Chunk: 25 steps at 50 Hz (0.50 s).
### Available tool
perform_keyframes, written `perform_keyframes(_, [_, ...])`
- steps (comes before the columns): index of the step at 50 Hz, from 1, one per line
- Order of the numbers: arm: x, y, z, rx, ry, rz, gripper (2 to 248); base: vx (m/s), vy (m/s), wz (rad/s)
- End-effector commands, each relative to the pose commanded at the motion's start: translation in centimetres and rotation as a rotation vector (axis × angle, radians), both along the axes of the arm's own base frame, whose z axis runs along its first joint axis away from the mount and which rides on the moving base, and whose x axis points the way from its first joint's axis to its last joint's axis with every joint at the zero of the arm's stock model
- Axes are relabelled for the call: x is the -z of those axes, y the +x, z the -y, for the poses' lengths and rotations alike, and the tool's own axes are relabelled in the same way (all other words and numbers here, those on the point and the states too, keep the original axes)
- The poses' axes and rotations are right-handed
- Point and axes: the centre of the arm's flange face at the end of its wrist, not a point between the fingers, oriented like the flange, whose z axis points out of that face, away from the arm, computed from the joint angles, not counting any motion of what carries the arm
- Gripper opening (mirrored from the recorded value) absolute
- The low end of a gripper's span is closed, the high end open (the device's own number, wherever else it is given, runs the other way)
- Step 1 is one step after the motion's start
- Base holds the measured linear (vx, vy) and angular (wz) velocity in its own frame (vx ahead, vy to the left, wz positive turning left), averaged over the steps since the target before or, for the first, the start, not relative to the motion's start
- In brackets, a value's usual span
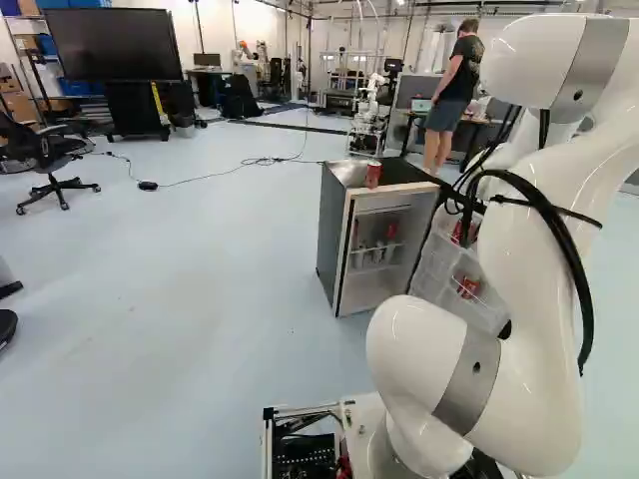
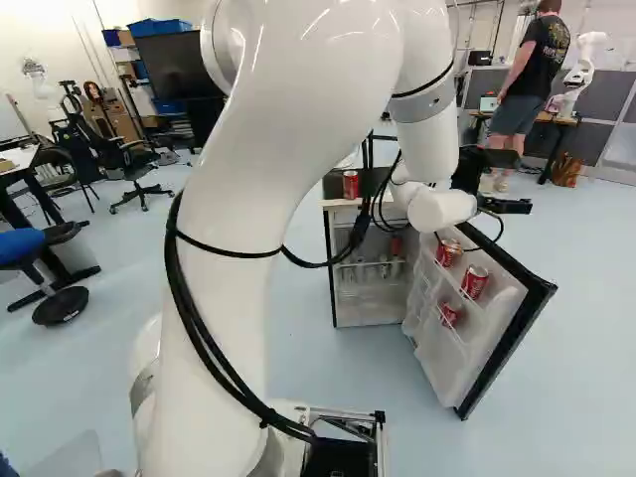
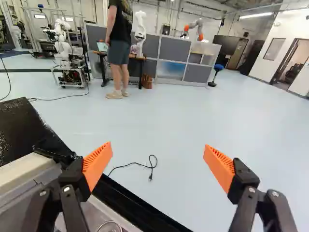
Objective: Grab a drink from the fridge
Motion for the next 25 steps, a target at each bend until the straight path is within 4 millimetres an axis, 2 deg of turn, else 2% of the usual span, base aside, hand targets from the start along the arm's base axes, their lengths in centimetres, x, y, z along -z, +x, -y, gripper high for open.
perform_keyframes(25, [-0.3,0.2,3.8,0.033,0.129,-0.107,247,0.000,0.000,0.000])
